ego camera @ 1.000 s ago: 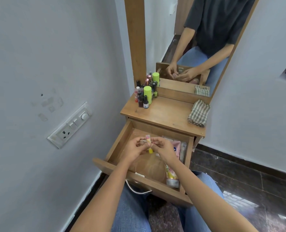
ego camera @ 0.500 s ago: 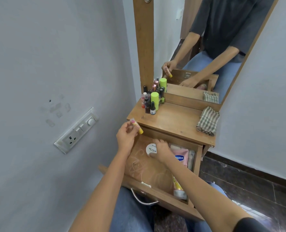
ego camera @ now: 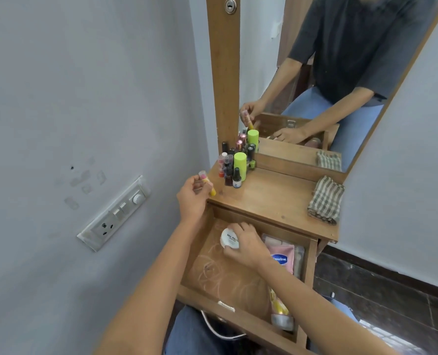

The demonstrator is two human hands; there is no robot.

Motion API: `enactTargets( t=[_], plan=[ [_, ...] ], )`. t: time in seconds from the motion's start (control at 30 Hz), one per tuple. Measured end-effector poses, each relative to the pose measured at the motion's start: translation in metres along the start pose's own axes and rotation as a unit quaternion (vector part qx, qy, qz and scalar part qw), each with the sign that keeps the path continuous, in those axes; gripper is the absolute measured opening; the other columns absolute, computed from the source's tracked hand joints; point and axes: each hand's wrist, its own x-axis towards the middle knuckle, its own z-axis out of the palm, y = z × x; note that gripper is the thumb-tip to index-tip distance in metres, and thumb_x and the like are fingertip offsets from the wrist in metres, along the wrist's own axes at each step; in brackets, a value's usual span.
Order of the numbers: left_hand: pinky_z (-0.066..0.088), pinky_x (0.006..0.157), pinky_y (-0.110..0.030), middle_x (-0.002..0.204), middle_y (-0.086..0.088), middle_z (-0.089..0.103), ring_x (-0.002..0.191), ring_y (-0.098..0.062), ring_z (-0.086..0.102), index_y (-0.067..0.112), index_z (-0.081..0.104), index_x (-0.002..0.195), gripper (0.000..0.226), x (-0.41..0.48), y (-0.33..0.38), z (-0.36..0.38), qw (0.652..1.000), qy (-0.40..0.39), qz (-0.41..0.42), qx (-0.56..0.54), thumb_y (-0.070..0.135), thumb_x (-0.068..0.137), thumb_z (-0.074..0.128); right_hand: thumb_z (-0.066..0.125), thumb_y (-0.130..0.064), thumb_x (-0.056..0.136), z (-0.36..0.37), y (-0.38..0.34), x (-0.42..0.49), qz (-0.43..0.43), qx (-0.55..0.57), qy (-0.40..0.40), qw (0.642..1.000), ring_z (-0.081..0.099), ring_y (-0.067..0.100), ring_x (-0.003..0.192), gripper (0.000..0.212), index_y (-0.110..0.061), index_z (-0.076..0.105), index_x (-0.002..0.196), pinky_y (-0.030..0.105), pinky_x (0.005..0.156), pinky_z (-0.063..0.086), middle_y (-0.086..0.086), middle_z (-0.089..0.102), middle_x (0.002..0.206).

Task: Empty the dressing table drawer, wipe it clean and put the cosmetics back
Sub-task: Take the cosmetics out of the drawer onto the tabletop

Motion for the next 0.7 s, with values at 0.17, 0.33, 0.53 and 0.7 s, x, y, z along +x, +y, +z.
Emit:
enactTargets(
  t=[0.17,0.33,0.53,0.7],
  plan=[
    [0.049,0.075,-0.025,0.087,0.002,0.063,0.077,-0.01,0.058,0.012,0.063,0.105,0.021,0.022,0.01,0.014,0.997,-0.011,0.028,0.067,0.01,0.085,0.068,0.065,-0.03,0.074,-0.033,-0.008,0.017,-0.078,0.027,0.125,0.989,0.047,0.022,0.108,0.051,-0.009,0.055,0.12,0.028,0.092,0.039,0.008,0.054,0.117],
    [0.051,0.079,-0.024,0.092,-0.008,0.067,0.083,-0.018,0.062,0.006,0.064,0.103,0.018,0.031,0.005,0.032,0.996,-0.003,0.016,0.093,0.004,0.085,0.065,0.065,-0.028,0.072,-0.051,-0.008,0.043,-0.074,0.018,0.175,0.982,0.05,0.029,0.104,0.047,-0.006,0.06,0.114,0.031,0.09,0.039,0.011,0.058,0.111],
    [0.038,0.072,-0.007,0.097,-0.009,0.069,0.084,-0.012,0.059,0.003,0.064,0.106,0.021,0.039,0.001,0.04,0.993,0.002,0.035,0.11,-0.001,0.085,0.064,0.071,-0.021,0.077,-0.05,0.002,0.065,-0.054,0.037,0.143,0.988,0.048,0.032,0.112,0.04,-0.005,0.064,0.113,0.032,0.095,0.039,0.017,0.052,0.118],
    [0.041,0.07,-0.007,0.097,-0.012,0.07,0.081,-0.012,0.059,0.001,0.065,0.106,0.021,0.049,-0.01,0.043,0.992,-0.009,0.034,0.124,-0.001,0.085,0.064,0.071,-0.019,0.081,-0.043,0.001,0.07,-0.041,0.083,0.151,0.984,0.048,0.027,0.107,0.033,-0.007,0.067,0.111,0.017,0.091,0.032,0.015,0.05,0.113]
  ],
)
